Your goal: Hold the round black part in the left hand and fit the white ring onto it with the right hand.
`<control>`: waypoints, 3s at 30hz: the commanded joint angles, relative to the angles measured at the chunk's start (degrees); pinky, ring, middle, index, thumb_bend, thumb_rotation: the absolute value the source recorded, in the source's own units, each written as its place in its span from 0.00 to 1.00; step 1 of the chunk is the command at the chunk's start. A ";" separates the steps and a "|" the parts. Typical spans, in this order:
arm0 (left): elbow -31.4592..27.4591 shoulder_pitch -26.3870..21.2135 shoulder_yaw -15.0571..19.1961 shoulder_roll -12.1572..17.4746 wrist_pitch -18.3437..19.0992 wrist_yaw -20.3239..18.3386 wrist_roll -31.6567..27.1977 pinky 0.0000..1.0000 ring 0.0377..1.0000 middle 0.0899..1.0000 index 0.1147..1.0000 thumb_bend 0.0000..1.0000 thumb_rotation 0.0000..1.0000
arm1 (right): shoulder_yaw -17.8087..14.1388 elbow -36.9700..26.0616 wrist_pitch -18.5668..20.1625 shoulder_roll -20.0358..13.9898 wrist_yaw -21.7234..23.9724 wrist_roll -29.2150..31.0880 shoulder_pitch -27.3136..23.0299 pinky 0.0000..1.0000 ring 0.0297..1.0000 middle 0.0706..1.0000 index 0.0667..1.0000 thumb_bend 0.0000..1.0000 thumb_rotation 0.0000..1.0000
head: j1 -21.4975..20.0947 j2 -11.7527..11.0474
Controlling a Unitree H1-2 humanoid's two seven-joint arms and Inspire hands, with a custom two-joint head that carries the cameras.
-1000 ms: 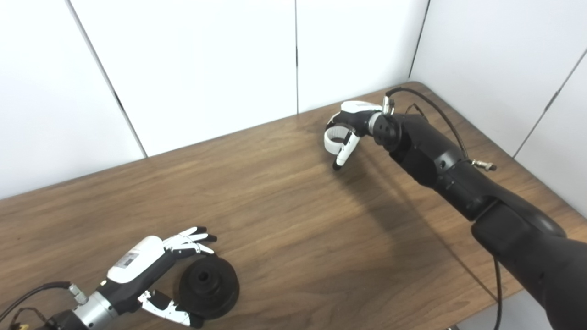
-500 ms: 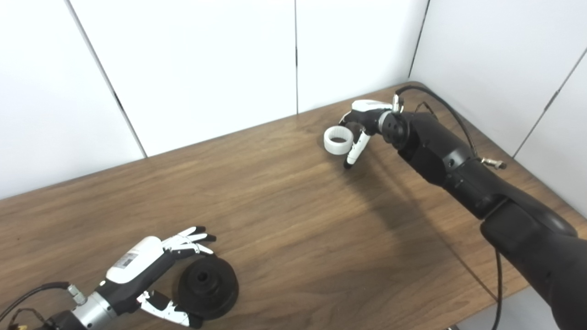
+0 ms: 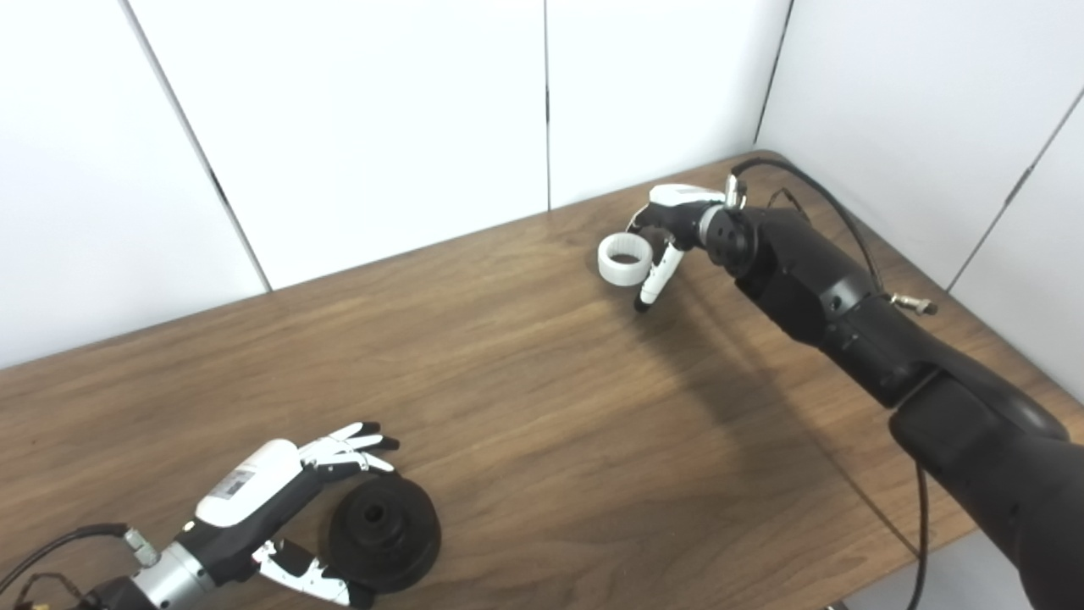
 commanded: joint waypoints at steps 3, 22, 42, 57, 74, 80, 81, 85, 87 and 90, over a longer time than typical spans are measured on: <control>1.34 2.53 -0.97 2.38 0.88 -5.39 2.32 0.87 0.96 0.88 0.42 0.52 0.07 | -1.38 -0.05 -0.42 -0.34 -2.37 0.49 -1.92 0.86 0.93 0.93 0.77 0.89 0.27 | 0.12 0.06; 0.91 3.15 0.07 2.36 0.86 -6.23 2.47 0.86 0.96 0.89 0.42 0.52 0.07 | -0.83 2.47 -1.32 1.43 -7.16 -0.01 -2.64 0.86 0.91 0.88 0.64 0.77 0.24 | 0.35 0.46; 0.43 3.72 1.12 2.16 0.88 -7.10 2.61 0.84 0.95 0.88 0.42 0.52 0.07 | -1.33 1.19 -4.14 0.91 -11.44 -0.16 -1.02 0.82 0.85 0.77 0.45 0.52 0.13 | -0.01 1.06; 0.66 3.14 1.17 1.87 0.99 -8.48 2.59 0.83 0.96 0.89 0.42 0.52 0.07 | -3.17 -0.27 -6.70 0.90 -13.48 1.43 0.30 0.78 0.81 0.74 0.44 0.52 0.13 | 1.33 2.54; -3.15 3.35 1.40 -1.51 5.42 -10.54 5.56 0.85 0.97 0.91 0.42 0.52 0.07 | -5.76 -3.63 -11.73 -2.57 -11.82 4.30 2.05 0.81 0.81 0.74 0.45 0.52 0.13 | 16.34 7.70; -3.51 3.75 1.57 -2.69 6.64 -10.43 5.89 0.84 0.96 0.90 0.42 0.52 0.07 | -5.69 -4.28 -13.96 -3.42 -11.92 4.55 2.00 0.80 0.79 0.74 0.45 0.52 0.13 | 18.94 8.30; -3.47 3.72 1.59 -2.88 6.68 -10.37 6.01 0.85 0.97 0.90 0.42 0.52 0.07 | -5.77 -4.54 -14.14 -3.38 -11.86 4.62 1.92 0.80 0.79 0.74 0.45 0.52 0.13 | 19.99 8.46; -2.65 3.45 1.58 -3.87 5.88 -9.73 6.14 0.85 0.96 0.90 0.42 0.52 0.07 | -6.05 -7.44 -13.57 -3.31 -10.51 4.75 1.86 0.79 0.79 0.74 0.45 0.52 0.13 | 23.33 9.22; -2.64 3.26 1.52 -4.28 6.34 -10.02 6.12 0.87 0.97 0.90 0.42 0.52 0.07 | -6.28 -8.26 -14.16 -3.45 -9.87 5.16 1.92 0.77 0.79 0.74 0.45 0.52 0.13 | 24.60 9.56; -2.75 3.06 1.59 -5.00 6.85 -10.30 6.65 0.87 0.97 0.90 0.42 0.52 0.07 | -6.52 -9.71 -14.43 -3.73 -8.71 5.80 2.15 0.76 0.79 0.74 0.45 0.52 0.13 | 26.74 10.13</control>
